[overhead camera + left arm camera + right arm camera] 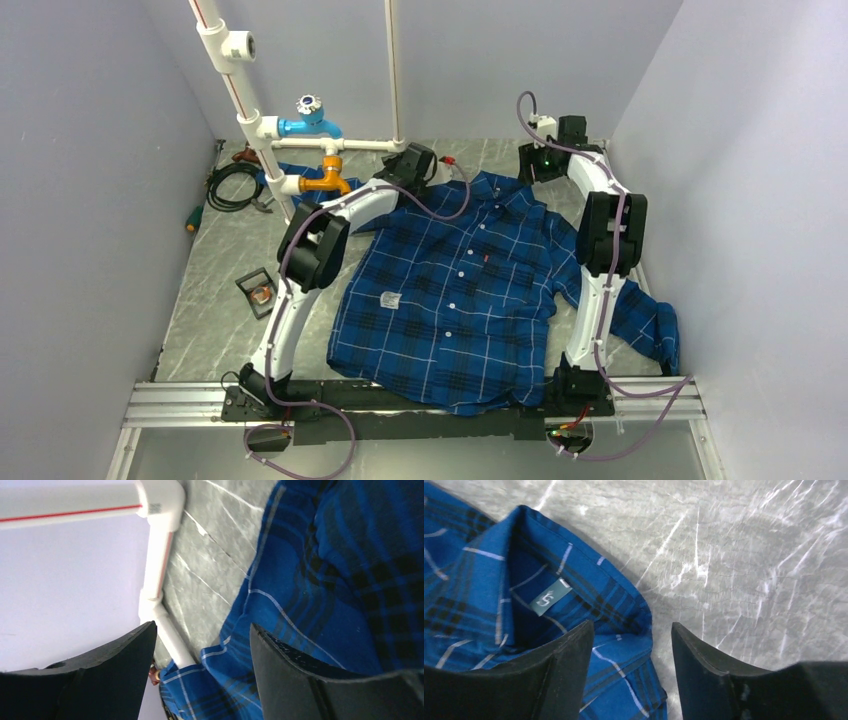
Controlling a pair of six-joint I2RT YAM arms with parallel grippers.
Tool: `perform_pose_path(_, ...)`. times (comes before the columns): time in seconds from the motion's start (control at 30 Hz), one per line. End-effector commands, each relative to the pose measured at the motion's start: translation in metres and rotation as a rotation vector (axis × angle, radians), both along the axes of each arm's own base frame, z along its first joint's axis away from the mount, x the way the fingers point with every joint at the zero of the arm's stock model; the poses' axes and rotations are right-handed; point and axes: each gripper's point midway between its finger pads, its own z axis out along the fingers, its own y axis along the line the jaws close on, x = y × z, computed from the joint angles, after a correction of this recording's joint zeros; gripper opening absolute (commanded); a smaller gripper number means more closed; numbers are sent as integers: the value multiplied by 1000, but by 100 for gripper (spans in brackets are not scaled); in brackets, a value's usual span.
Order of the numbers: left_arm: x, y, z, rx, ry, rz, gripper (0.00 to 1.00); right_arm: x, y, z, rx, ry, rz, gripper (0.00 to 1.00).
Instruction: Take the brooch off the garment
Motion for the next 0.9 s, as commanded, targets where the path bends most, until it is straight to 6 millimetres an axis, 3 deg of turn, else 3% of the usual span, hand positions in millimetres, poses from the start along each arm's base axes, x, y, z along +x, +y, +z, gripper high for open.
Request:
perform_pose_path(0.0, -5, -34, 88, -125, -149, -49, 75, -2, 3, 84, 21, -144, 29, 65)
perform_pose_path(0.13, -19, -52, 104, -175, -138, -92, 77, -27, -6, 100, 26, -105, 57, 73)
perform_pose_path(0.23, -36, -67, 106, -216, -96, -140, 77, -57, -23, 103, 31, -35, 70, 74)
perform_pose_path(0.4, -78, -89, 98, -307, 49, -200, 77, -125, -64, 85, -11, 125, 75, 71)
perform_pose_path(0.53, -121, -102, 82, -425, 236, -263, 75, -171, -82, 63, -30, 232, 79, 64)
perform_pose_path(0.7, -165, -109, 45, -464, 454, -306, 70, -203, -67, 40, 23, 300, 92, 53)
perform_pose_path(0.87, -166, -98, 6, -404, 517, -224, 67, -215, -51, 4, 16, 365, 110, 39)
